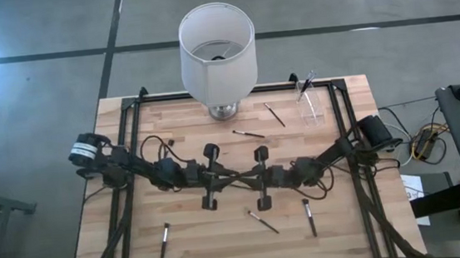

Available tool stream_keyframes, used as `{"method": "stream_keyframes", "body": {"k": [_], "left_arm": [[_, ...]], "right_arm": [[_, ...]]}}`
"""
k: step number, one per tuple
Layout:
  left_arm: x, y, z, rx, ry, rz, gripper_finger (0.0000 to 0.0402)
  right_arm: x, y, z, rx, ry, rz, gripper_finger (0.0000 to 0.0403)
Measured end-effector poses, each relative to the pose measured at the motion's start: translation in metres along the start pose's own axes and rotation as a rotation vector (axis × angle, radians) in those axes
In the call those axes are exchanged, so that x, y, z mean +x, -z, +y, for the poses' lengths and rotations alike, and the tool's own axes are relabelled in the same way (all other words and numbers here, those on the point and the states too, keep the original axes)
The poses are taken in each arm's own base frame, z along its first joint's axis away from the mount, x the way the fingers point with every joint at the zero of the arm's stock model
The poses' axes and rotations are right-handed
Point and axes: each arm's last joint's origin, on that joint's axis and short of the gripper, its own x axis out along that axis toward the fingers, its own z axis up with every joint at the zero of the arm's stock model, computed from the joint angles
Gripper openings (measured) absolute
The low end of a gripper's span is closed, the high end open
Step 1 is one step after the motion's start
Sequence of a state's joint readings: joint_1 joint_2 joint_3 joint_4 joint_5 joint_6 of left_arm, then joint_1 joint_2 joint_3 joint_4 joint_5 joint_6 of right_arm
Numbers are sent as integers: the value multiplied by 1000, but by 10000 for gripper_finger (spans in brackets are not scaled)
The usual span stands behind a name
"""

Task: Put items in baskets/containers
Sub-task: Put the eyeshadow brush into the transparent organizer

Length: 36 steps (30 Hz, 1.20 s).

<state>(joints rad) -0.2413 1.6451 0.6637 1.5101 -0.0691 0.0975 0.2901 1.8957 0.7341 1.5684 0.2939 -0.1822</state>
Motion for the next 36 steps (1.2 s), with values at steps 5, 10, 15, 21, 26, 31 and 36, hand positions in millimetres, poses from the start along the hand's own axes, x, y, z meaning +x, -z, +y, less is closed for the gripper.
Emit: {"method": "stream_keyframes", "body": {"k": [5, 10, 15, 21, 26, 31, 36], "left_arm": [[-8, 1, 1, 0, -4, -10, 29], [-11, 0, 1, 9, -2, -9, 18], [-10, -1, 1, 9, 2, -15, 18], [-10, -1, 1, 9, 1, -16, 15], [-11, 1, 2, 7, -48, 15, 9], [-12, 7, 5, 42, -147, 206, 9], [-19, 16, 7, 80, -204, 470, 9]], "right_arm": [[-3, -5, 1, -9, -7, -7, 12], [-4, -9, 6, -53, -11, -17, 12], [-4, -11, 7, -60, 1, -20, 12], [-3, -12, 8, -59, 2, -22, 12], [-6, -10, 6, -85, 135, 37, 26], [-20, -18, 12, -239, 314, 195, 76], [-31, -44, 16, -271, 340, 337, 122]]}}
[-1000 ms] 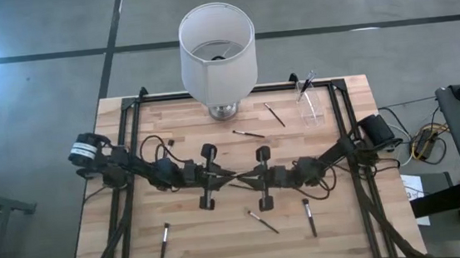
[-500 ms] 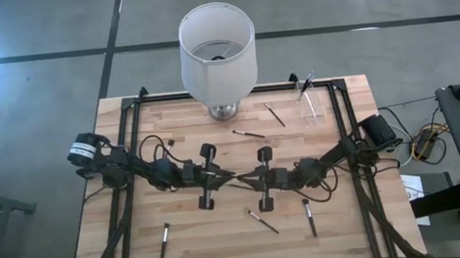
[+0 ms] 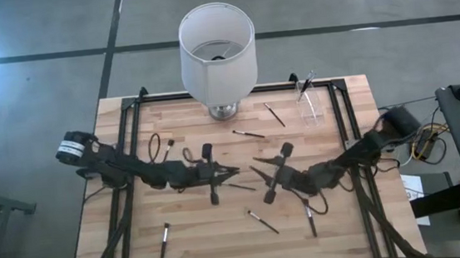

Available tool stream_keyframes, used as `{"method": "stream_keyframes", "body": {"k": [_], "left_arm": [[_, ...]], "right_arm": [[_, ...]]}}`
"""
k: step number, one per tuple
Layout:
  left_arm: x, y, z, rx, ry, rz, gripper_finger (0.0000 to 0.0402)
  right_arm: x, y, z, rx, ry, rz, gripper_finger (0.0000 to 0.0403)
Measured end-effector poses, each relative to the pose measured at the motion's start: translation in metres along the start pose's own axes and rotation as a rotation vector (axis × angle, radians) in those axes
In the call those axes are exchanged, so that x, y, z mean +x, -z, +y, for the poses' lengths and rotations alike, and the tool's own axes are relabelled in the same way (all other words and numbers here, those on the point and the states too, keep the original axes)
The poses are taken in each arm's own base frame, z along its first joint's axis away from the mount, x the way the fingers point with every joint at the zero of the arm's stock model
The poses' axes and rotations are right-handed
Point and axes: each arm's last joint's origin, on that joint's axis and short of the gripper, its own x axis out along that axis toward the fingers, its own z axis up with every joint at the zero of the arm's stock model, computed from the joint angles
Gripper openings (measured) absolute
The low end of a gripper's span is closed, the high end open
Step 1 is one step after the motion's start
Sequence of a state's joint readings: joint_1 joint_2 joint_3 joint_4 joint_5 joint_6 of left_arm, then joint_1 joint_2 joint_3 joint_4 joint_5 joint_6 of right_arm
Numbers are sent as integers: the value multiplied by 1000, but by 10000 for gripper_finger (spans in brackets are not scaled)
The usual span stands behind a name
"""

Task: Put items in baskets/containers
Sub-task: Put the eyeshadow brush into the transparent organizer

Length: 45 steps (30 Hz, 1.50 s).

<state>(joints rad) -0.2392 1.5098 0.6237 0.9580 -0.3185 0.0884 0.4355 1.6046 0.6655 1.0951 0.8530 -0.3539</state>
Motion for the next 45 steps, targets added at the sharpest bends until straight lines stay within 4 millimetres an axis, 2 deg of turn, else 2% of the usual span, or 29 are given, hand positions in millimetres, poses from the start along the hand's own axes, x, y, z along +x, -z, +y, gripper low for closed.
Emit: {"method": "stream_keyframes", "body": {"k": [2, 6, 11, 23, 28, 34, 41, 45], "left_arm": [[1, 4, 1, 13, -25, 103, 9], [5, 9, 2, 29, -40, 214, 9], [8, 7, 1, 34, -40, 227, 8], [8, 9, 1, 31, -30, 244, 8], [8, 9, 1, 34, -30, 250, 8], [8, 9, 1, 34, -30, 250, 13], [8, 8, 2, -1, -46, 237, 23], [4, 5, 4, -19, -61, 223, 25]], "right_arm": [[-2, -5, -6, 60, -139, 47, 133], [9, -8, -20, 181, -347, 87, 146], [24, -1, -25, 177, -350, 102, 158], [66, 7, -13, 183, -356, 110, 171], [73, 4, -10, 171, -354, 95, 135], [73, 3, -12, 160, -348, 91, 25], [72, 3, -14, 153, -347, 93, 15], [66, -5, -22, 153, -339, 80, 13]]}}
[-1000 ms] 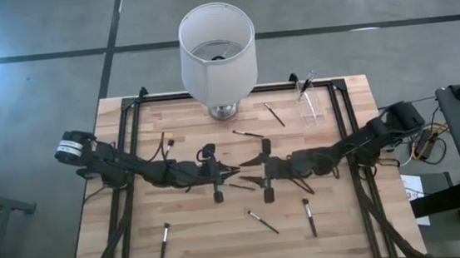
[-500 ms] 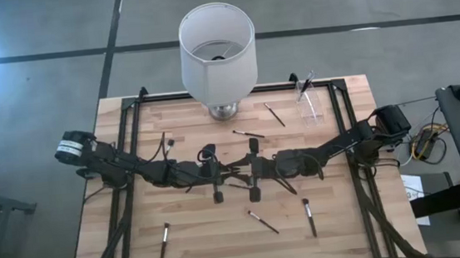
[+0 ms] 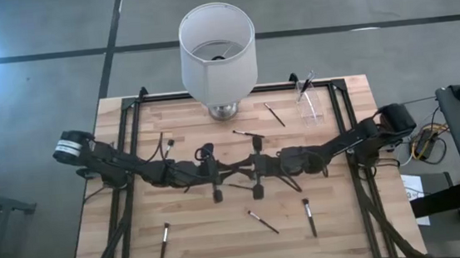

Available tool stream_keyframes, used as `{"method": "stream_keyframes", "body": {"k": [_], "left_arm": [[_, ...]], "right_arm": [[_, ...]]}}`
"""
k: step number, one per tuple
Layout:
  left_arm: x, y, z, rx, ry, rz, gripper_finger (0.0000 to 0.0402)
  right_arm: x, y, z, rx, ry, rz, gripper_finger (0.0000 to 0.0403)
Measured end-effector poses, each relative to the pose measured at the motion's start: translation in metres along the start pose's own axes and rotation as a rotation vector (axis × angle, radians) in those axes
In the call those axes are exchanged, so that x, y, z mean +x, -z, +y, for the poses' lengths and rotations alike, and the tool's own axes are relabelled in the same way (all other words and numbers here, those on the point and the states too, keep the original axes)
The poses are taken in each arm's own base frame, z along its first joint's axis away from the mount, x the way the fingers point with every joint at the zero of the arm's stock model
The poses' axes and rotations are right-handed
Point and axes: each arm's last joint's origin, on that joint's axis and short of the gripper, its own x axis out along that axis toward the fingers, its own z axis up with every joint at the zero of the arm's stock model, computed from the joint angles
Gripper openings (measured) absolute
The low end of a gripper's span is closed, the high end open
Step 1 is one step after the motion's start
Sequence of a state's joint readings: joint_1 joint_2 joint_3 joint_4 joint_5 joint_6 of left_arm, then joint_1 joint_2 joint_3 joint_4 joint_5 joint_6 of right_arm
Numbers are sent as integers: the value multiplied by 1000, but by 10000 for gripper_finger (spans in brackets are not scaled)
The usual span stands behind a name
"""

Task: Put items in baskets/containers
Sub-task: Put the eyeshadow brush into the transparent organizer

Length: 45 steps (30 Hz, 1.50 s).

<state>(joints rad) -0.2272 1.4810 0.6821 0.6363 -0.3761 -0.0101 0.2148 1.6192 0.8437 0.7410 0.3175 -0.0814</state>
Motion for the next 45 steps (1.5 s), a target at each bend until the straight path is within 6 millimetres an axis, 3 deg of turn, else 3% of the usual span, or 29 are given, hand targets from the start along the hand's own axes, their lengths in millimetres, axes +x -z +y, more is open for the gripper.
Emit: {"method": "stream_keyframes", "body": {"k": [9, 14, 20, 27, 36, 41, 45], "left_arm": [[-28, -2, 19, -19, -4, -108, 28], [-37, 18, 33, -49, 9, -89, 27], [-41, 23, 47, -80, -37, -115, 15], [-42, 26, 47, -76, -39, -93, 1], [-42, 26, 46, -41, -17, -93, 0], [-42, 26, 46, -33, -17, -92, 0], [-41, 27, 46, -31, -16, -83, 0]], "right_arm": [[-44, -17, -31, 22, 131, 54, 12], [-67, -30, -63, 92, 318, 18, 11], [-76, -31, -66, 76, 283, 21, 11], [-96, -40, -89, 93, 433, 236, 11], [-144, -66, -169, 278, 826, 584, 11], [-152, -69, -217, 389, 872, 641, 11], [-157, -59, -257, 491, 904, 724, 11]]}}
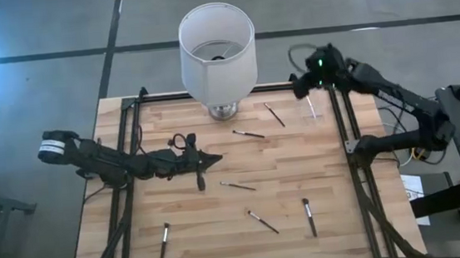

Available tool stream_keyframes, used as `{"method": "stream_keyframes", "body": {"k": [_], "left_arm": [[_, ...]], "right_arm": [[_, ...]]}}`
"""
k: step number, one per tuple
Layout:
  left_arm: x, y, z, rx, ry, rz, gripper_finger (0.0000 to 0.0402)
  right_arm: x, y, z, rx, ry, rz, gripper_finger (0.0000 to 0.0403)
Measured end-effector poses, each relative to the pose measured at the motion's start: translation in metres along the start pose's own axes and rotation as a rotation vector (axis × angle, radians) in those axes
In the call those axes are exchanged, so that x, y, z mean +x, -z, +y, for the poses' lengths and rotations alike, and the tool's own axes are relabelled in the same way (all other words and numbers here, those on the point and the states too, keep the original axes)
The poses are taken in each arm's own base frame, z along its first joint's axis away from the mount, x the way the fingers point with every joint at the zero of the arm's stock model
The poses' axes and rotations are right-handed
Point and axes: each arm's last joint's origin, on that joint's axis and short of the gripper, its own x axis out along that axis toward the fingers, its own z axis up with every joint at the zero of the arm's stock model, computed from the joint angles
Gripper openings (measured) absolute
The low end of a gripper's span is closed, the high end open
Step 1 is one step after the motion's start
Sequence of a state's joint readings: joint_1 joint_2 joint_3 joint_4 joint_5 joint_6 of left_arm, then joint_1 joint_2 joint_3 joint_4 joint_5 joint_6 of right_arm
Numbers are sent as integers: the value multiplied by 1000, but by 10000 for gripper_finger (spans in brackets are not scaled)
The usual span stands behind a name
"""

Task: Put items in baskets/containers
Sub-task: Put the eyeshadow brush into the transparent organizer

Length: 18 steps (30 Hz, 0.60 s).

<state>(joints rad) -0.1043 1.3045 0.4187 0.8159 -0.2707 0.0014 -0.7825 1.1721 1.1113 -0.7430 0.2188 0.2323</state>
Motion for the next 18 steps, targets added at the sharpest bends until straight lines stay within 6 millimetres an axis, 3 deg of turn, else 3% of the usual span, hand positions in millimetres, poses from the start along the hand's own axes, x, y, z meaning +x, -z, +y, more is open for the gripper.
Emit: {"method": "stream_keyframes", "body": {"k": [5, 10, 18], "left_arm": [[0, 0, 0, 2, 2, 4, 0], [0, 0, 0, 2, 10, 4, 0], [0, 1, 0, 1, 12, 4, 0]], "right_arm": [[19, -17, -22, 57, 67, 117, 11], [35, -27, -28, 91, 34, 171, 11], [70, -27, -31, 87, 80, 265, 11]]}}
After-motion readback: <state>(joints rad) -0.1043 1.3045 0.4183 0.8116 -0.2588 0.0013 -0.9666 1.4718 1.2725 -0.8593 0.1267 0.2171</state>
